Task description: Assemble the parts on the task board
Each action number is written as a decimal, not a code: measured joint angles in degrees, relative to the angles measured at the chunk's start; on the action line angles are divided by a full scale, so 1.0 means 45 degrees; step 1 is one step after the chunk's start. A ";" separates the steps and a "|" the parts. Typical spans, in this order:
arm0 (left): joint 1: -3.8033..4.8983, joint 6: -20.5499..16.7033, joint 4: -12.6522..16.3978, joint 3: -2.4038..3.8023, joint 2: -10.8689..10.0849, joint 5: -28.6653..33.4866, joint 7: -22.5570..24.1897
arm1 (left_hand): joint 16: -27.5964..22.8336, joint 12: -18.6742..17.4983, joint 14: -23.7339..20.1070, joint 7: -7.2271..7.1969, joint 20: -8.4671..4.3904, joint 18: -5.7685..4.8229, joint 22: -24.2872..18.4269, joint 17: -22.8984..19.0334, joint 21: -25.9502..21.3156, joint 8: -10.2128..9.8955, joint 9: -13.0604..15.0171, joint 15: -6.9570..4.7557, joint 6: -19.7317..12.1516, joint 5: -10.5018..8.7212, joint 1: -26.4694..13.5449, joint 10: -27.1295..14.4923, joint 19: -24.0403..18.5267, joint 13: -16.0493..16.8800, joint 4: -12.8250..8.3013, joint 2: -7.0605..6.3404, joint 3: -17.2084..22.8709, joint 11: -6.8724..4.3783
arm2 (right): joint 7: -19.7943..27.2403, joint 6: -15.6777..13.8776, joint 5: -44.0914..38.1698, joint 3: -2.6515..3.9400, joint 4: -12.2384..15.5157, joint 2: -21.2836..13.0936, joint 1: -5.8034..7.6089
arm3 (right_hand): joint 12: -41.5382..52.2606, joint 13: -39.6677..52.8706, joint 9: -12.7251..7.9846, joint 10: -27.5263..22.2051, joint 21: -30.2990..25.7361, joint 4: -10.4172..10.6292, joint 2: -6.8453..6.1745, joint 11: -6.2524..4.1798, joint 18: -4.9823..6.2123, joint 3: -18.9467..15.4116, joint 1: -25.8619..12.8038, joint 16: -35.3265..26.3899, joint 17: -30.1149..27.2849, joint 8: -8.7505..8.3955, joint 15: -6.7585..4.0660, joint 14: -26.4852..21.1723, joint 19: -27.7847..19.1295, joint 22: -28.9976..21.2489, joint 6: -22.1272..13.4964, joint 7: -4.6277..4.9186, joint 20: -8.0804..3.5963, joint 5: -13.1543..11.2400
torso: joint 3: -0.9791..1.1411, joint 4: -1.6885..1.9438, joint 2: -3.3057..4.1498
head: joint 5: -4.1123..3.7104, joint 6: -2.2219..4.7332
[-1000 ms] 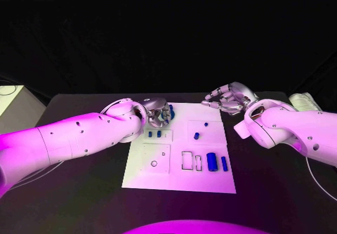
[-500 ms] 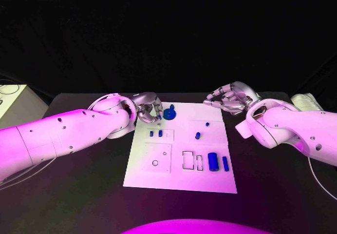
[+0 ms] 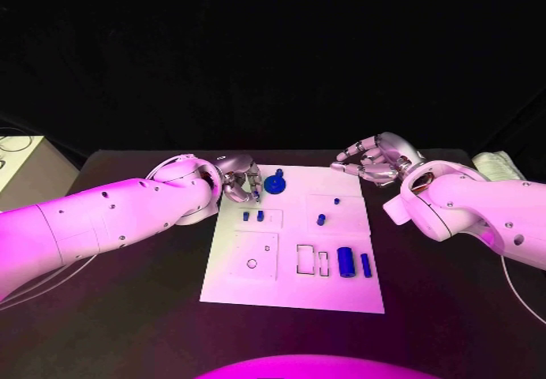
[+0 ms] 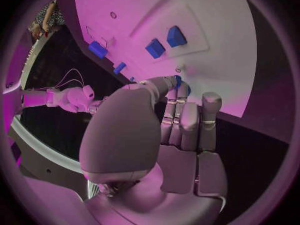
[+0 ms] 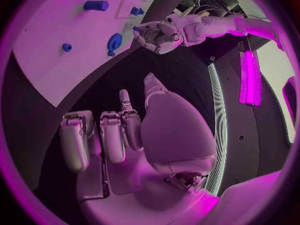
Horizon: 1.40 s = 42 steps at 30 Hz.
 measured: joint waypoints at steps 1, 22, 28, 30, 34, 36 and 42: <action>-0.0016 0.0012 -0.0032 -0.0009 0.0018 -0.0003 0.0000 | 0.0000 0.0000 0.0000 0.0000 0.0000 0.0000 0.0000 0.0000 0.0000 0.0000 0.0003 0.0000 0.0000 -0.0011 0.0000 0.0000 0.0000 0.0001 0.0000 0.0000 0.0000 0.0000 | 0.0000 0.0000 0.0000 0.0000 0.0000 0.0000 0.0000 | 0.0000 0.0000 0.0000 0.0000 0.0000 0.0000 0.0000 0.0000 0.0000 0.0000 0.0000 0.0000 0.0000 0.0000 0.0000 0.0000 0.0015 0.0000 0.0000 0.0000 -0.0015 0.0000 | 0.0002 0.0000 0.0000 | 0.0000 -0.0005; -0.0119 0.0295 -0.0212 -0.0092 0.0140 -0.0008 -0.0016 | 0.0000 -0.0075 -0.0001 -0.0044 0.0000 0.0000 -0.0041 -0.0043 0.0000 0.0000 0.0025 0.0001 0.0044 -0.0059 -0.0001 0.0045 -0.0001 0.0041 0.0000 -0.0002 0.0000 -0.0046 | -0.0003 0.0001 -0.0010 0.0001 0.0001 -0.0011 0.0000 | 0.0000 -0.0003 -0.0002 0.0000 0.0000 0.0000 0.0000 0.0000 0.0000 0.0000 0.0000 0.0000 0.0000 -0.0001 0.0000 0.0000 0.0014 -0.0002 0.0000 0.0000 -0.0015 0.0000 | 0.0017 0.0002 -0.0018 | -0.0006 -0.0039; -0.0110 0.0316 -0.0235 -0.0111 0.0171 -0.0005 -0.0033 | 0.0000 -0.0097 -0.0001 -0.0044 0.0000 0.0000 -0.0040 -0.0038 -0.0001 0.0000 0.0026 0.0000 0.0044 -0.0060 -0.0053 0.0079 -0.0001 0.0041 -0.0035 -0.0054 0.0035 -0.0080 | -0.0004 0.0001 -0.0012 0.0001 0.0002 -0.0010 0.0000 | 0.0000 -0.0004 -0.0003 0.0000 0.0000 0.0000 0.0000 0.0000 0.0000 0.0000 0.0000 0.0000 0.0000 0.0000 0.0000 0.0000 0.0014 0.0008 0.0000 0.0000 -0.0014 0.0000 | 0.0015 0.0002 -0.0013 | -0.0012 -0.0029; -0.0104 0.0323 -0.0243 -0.0124 0.0182 -0.0005 -0.0042 | 0.0000 -0.0098 -0.0001 -0.0044 0.0000 0.0000 -0.0040 -0.0025 -0.0001 0.0000 0.0037 0.0000 0.0044 -0.0061 -0.0070 0.0087 -0.0001 0.0040 -0.0035 -0.0071 0.0035 -0.0088 | -0.0004 0.0001 -0.0014 0.0000 0.0002 -0.0011 0.0000 | 0.0000 -0.0004 -0.0003 0.0000 0.0000 0.0000 0.0000 0.0000 0.0000 0.0000 0.0000 0.0000 0.0000 -0.0001 0.0000 0.0000 0.0014 0.0008 0.0000 0.0000 -0.0014 0.0000 | 0.0015 0.0002 -0.0012 | -0.0013 -0.0032; -0.0095 0.0326 -0.0262 -0.0155 0.0212 -0.0005 -0.0048 | 0.0000 -0.0098 -0.0001 -0.0045 0.0000 0.0000 -0.0053 -0.0016 -0.0001 -0.0052 0.0036 0.0000 0.0044 -0.0061 -0.0072 0.0087 -0.0001 0.0041 -0.0035 -0.0071 0.0035 -0.0088 | -0.0004 0.0001 -0.0015 0.0000 0.0005 -0.0014 0.0000 | 0.0000 -0.0004 -0.0003 0.0000 0.0000 0.0000 0.0000 0.0000 0.0000 0.0000 0.0000 0.0000 0.0000 -0.0001 0.0000 0.0000 0.0014 0.0008 0.0000 0.0000 -0.0014 0.0000 | 0.0015 0.0002 -0.0009 | -0.0015 -0.0039; -0.0092 0.0326 -0.0281 -0.0175 0.0235 -0.0005 -0.0051 | -0.0001 -0.0098 -0.0001 -0.0045 0.0000 0.0000 -0.0057 -0.0019 -0.0001 -0.0053 0.0037 0.0000 0.0043 -0.0061 -0.0144 0.0087 -0.0001 0.0042 -0.0035 -0.0030 0.0035 -0.0088 | -0.0004 0.0001 -0.0016 -0.0003 0.0005 -0.0015 0.0000 | 0.0000 -0.0004 -0.0003 0.0000 0.0000 0.0000 0.0000 0.0000 0.0000 0.0000 0.0000 0.0000 0.0000 0.0000 0.0000 0.0000 0.0014 0.0007 0.0000 0.0000 -0.0014 0.0000 | 0.0015 0.0001 -0.0004 | -0.0024 -0.0045; -0.0091 0.0321 -0.0316 -0.0215 0.0279 -0.0005 -0.0057 | -0.0001 -0.0238 -0.0001 -0.0046 0.0071 0.0000 -0.0172 -0.0145 -0.0091 -0.0211 0.0065 0.0000 0.0042 -0.0061 -0.0308 0.0085 -0.0073 0.0075 -0.0034 -0.0040 0.0035 -0.0087 | -0.0004 0.0002 -0.0019 -0.0003 0.0005 -0.0015 0.0000 | 0.0000 -0.0004 -0.0005 0.0000 0.0000 0.0000 0.0000 0.0000 -0.0001 0.0000 0.0000 0.0000 0.0000 0.0000 0.0000 0.0000 0.0014 0.0006 0.0000 0.0000 -0.0014 0.0000 | 0.0015 0.0002 -0.0002 | -0.0032 -0.0055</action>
